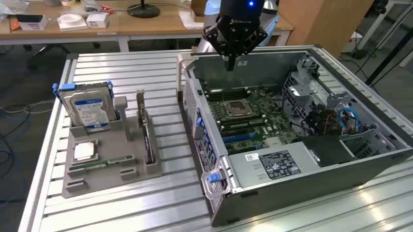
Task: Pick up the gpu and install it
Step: 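Reach for the gpu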
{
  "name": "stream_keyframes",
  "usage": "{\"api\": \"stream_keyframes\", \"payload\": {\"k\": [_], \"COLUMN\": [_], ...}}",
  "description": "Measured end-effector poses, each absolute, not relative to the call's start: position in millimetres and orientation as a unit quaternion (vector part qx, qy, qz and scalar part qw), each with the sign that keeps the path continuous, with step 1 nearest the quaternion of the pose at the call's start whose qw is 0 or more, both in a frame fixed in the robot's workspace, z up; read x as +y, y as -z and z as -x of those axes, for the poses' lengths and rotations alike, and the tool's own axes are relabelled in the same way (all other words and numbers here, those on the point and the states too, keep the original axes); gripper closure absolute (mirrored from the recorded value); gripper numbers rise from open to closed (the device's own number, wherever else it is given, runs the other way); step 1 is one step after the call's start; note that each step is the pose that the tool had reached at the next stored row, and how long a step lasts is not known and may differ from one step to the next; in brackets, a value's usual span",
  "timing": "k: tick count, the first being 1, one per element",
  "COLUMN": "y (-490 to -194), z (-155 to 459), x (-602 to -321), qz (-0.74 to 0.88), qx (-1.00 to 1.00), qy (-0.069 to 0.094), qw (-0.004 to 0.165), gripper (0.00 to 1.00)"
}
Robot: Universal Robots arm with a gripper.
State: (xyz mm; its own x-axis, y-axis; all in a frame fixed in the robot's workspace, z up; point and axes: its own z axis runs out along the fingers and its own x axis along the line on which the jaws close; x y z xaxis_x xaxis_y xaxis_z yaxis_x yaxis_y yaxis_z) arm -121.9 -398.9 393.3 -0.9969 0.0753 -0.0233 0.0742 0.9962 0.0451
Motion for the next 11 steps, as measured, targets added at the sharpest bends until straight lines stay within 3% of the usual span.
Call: {"api": "stream_keyframes", "payload": {"k": [11], "y": [-393.3], "z": [121.9], "x": [-398.9], "qz": [-0.037], "qx": [0.999], "qy": [-0.022], "qw": [0.012], "gripper": [0.89]}}
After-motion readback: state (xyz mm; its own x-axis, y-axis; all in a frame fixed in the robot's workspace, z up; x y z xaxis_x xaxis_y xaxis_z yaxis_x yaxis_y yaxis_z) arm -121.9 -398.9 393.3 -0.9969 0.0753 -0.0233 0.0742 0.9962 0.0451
